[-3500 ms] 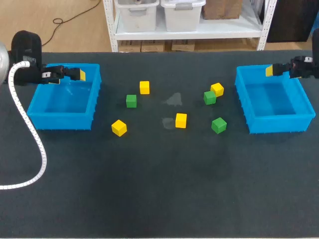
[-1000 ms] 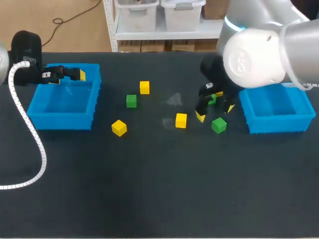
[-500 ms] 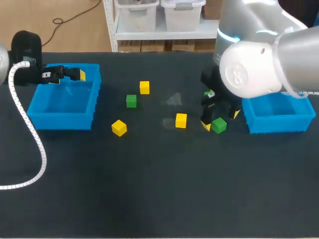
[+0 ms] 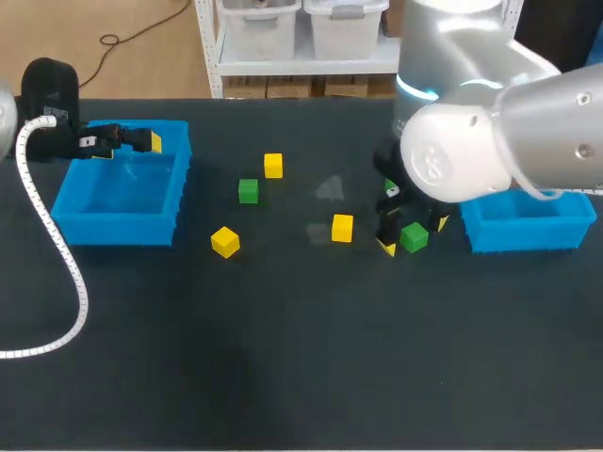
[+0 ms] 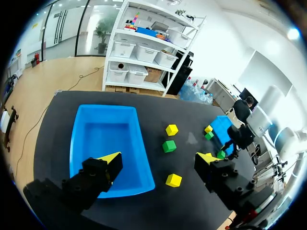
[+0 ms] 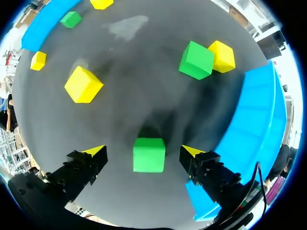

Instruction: Put the green cubes in the right bin and the yellow cubes in the left bin.

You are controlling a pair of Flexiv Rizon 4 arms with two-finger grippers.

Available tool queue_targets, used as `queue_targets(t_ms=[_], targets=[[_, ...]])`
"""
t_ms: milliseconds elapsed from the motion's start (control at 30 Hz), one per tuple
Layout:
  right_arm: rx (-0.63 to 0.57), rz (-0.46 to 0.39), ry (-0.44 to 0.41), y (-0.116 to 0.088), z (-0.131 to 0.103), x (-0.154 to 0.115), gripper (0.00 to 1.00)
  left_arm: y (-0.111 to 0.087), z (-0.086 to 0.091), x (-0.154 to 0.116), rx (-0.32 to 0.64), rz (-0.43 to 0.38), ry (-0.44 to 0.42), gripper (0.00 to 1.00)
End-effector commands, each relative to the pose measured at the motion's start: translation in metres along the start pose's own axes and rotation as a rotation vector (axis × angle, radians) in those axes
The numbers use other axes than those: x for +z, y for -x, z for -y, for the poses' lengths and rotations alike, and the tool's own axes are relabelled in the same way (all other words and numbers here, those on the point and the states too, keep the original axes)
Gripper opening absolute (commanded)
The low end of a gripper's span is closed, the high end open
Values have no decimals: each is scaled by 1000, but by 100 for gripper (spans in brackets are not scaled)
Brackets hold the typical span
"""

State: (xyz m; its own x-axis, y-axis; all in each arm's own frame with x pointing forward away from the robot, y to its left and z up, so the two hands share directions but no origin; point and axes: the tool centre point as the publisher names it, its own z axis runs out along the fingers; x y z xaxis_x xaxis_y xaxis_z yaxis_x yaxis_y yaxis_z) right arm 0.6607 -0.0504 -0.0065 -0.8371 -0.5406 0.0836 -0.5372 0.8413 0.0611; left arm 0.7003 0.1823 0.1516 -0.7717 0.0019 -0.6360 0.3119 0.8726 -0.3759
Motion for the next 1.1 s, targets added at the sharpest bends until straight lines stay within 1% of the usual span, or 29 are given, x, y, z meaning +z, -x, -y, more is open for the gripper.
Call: queue_targets(t_ms=[33, 67, 100, 133, 167, 233, 267, 500, 600, 700, 767, 833, 933, 1000, 1100], targets=[[5, -24, -14, 9, 0, 4, 100, -1, -2, 0, 2, 7, -12, 100], [8, -27, -17, 9, 2, 4, 100, -1, -2, 0, 2, 7, -12, 100], [13, -30, -21, 8, 3, 5, 81, -1, -2, 0, 2, 7, -12, 100], [16, -32, -23, 8, 3, 6, 50, -1, -2, 0, 2, 7, -12, 100], [19, -32, -21, 8, 4, 6, 38, -1, -2, 0, 2, 7, -12, 100], [21, -30, -21, 7, 4, 6, 4, -1, -2, 0, 2, 7, -12, 100], [22, -29, -21, 7, 4, 5, 0, -1, -2, 0, 2, 7, -12, 100], [34, -20, -18, 5, 7, 2, 0, -1, -2, 0, 2, 7, -12, 100], [26, -10, -16, 8, 8, -6, 0, -1, -2, 0, 2, 7, -12, 100], [16, 33, -34, 16, 12, -22, 0, -1, -2, 0, 2, 7, -12, 100], [29, 88, -39, 22, 19, -38, 0, -1, -2, 0, 2, 7, -12, 100], [61, 174, -46, 26, 29, -60, 0, -1, -2, 0, 2, 7, -12, 100], [166, 257, -86, 25, 55, -87, 0, -1, -2, 0, 2, 7, -12, 100], [259, 285, -124, 19, 76, -97, 0, -1, -2, 0, 2, 7, -12, 100], [393, 312, -142, 5, 107, -100, 0, -1, -2, 0, 2, 7, -12, 100]])
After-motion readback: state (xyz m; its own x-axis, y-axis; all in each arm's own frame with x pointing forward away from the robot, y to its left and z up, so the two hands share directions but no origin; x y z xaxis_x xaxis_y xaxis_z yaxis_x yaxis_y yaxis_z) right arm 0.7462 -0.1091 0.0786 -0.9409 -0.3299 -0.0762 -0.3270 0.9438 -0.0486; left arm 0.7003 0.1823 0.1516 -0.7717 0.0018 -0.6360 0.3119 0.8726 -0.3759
